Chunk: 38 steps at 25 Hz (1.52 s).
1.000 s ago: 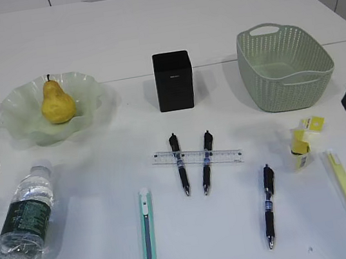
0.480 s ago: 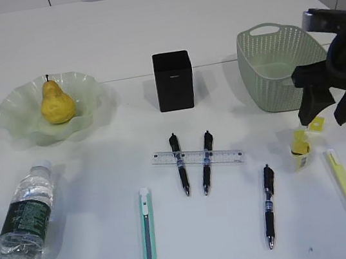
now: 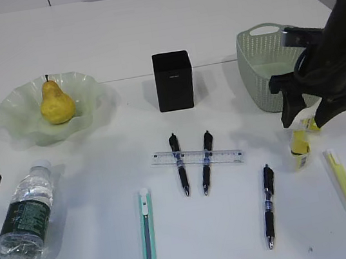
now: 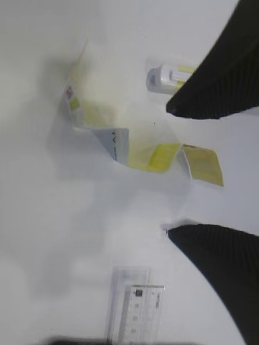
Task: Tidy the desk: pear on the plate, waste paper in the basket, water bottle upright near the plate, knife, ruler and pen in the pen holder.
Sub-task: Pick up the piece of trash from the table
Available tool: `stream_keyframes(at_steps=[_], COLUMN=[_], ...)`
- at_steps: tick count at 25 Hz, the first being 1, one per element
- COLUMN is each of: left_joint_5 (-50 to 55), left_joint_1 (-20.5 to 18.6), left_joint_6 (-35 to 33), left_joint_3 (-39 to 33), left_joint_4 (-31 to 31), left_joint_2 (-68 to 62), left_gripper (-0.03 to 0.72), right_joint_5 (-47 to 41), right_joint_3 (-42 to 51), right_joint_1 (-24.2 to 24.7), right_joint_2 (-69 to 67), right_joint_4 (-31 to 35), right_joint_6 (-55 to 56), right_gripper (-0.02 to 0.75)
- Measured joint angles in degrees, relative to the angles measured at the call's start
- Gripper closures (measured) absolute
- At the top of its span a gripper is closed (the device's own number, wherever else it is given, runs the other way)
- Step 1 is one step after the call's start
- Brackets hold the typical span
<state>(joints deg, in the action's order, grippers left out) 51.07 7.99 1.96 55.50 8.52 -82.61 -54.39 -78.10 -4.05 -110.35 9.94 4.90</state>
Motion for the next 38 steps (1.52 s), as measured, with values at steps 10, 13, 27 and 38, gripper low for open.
stream_keyframes(at_steps=[10, 13, 27, 38], left_joint_5=[-2.13, -2.38, -2.62, -2.85], left_joint_1=[0.00, 0.00, 0.00, 0.00], left_joint_6=[0.00, 0.00, 0.00, 0.00], left_joint_3=[0.00, 0.00, 0.00, 0.00], left_joint_4=[0.00, 0.00, 0.00, 0.00], left_joint_2=[0.00, 0.00, 0.00, 0.00], left_gripper=[0.223, 0.223, 0.224, 0.224], right_joint_5=[1.32, 1.72, 5.35, 5.35], right_joint_3=[-0.54, -0.54, -0.57, -0.67], right_joint_1=[-3.91, -4.01, -4.01, -4.01], right_joint_2=[-4.81, -5.77, -7.00, -7.96], right_joint_4=[-8.52, -8.79, -8.93, -9.28], right_joint_6=[10.41, 10.79, 11.58, 11.69], right_gripper=[0.281, 0.281, 0.386, 0.613])
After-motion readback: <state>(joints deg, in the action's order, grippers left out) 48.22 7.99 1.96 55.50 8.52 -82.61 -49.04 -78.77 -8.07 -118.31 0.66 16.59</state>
